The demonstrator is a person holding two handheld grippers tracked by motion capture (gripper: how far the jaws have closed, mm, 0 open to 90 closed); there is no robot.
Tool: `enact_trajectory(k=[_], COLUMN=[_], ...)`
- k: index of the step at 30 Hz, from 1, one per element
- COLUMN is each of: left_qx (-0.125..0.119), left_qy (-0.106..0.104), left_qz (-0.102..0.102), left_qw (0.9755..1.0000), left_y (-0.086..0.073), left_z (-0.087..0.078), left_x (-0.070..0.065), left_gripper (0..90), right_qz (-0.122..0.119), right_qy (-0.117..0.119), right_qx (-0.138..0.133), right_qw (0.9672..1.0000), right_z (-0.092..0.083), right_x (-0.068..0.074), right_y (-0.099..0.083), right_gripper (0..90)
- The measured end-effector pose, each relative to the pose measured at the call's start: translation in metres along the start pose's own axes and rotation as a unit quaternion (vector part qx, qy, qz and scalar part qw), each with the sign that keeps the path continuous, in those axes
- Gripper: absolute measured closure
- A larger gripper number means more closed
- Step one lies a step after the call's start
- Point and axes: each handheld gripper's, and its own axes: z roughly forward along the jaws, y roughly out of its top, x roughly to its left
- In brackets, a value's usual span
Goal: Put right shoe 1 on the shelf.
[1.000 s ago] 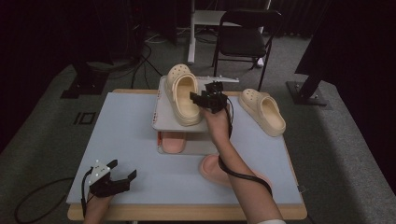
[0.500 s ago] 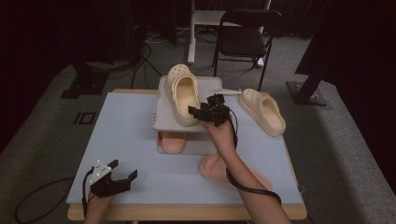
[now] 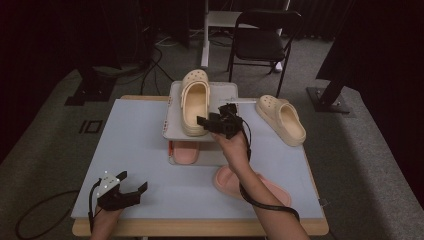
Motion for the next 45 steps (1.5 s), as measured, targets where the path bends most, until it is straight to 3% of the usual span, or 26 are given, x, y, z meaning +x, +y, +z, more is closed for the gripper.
enact_trajectory(k=[3,6,10,19,33,45], left_qx=[0.000,-0.002,-0.003,-0.002,-0.001,-0.001], left_qy=[0.000,-0.001,-0.001,-0.001,-0.001,-0.002], left_qz=[0.000,0.001,0.001,0.000,0.004,0.003], left_qw=[1.0000,1.0000,1.0000,1.0000,1.0000,1.0000], left_y=[0.000,0.000,0.000,0.000,0.000,0.000], left_z=[0.000,-0.001,-0.001,-0.001,0.000,0.001], left_x=[0.000,0.000,0.000,0.000,-0.001,-0.001], left_gripper=[7.9,7.9,7.9,7.9,7.9,7.9], right_qz=[-0.013,-0.034,-0.035,-0.060,-0.083,-0.092], right_qy=[0.005,-0.011,-0.012,-0.010,-0.006,-0.003], right_qx=[0.005,0.004,0.003,-0.003,-0.010,-0.018], right_qw=[0.9999,0.9993,0.9993,0.9982,0.9965,0.9956], right_z=[0.003,0.006,0.006,-0.001,-0.027,-0.055], right_x=[0.005,0.012,0.012,0.008,0.001,-0.018], right_y=[0.000,0.001,0.002,0.001,-0.008,-0.026], right_gripper=[44.2,41.8,41.8,35.4,33.8,31.8])
